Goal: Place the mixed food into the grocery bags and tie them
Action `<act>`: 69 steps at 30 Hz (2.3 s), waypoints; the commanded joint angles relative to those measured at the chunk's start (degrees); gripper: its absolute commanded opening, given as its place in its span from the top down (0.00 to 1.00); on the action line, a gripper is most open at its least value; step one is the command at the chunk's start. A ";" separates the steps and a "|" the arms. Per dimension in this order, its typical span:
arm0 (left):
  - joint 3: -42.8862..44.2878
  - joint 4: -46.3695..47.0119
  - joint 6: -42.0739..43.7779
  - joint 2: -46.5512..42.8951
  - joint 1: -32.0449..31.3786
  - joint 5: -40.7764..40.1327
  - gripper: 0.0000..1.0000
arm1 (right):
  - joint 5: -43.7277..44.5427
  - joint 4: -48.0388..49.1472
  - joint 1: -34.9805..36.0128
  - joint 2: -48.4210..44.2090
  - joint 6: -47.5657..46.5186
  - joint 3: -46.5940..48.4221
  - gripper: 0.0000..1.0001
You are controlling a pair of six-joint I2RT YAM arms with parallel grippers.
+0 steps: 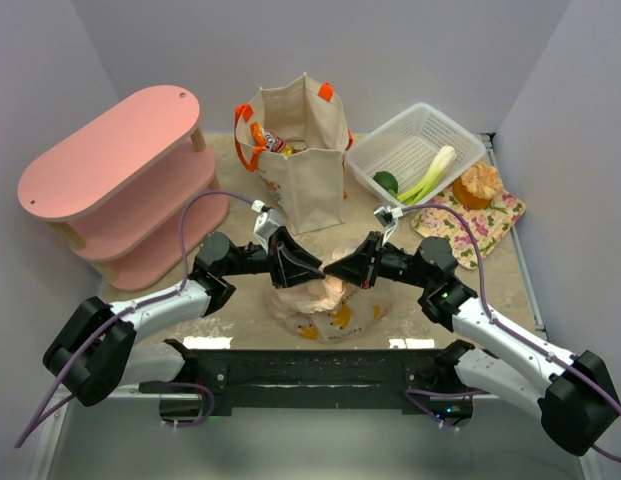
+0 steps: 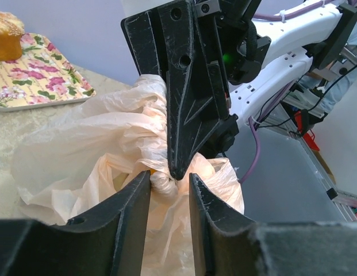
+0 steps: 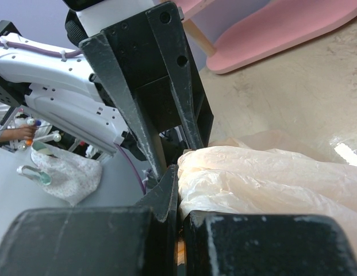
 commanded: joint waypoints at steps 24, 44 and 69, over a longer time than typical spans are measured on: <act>1.25 8.97 -3.42 3.55 0.26 2.54 1.00 | 2.47 -21.18 -0.11 -6.56 -7.57 9.93 0.34; 3.36 5.46 -2.01 4.95 0.26 1.22 1.00 | 3.61 -46.35 0.16 -21.51 -19.00 7.04 0.56; 4.68 1.41 -0.08 4.95 0.17 0.61 1.00 | 23.04 -30.62 13.86 -17.82 -14.52 0.35 0.45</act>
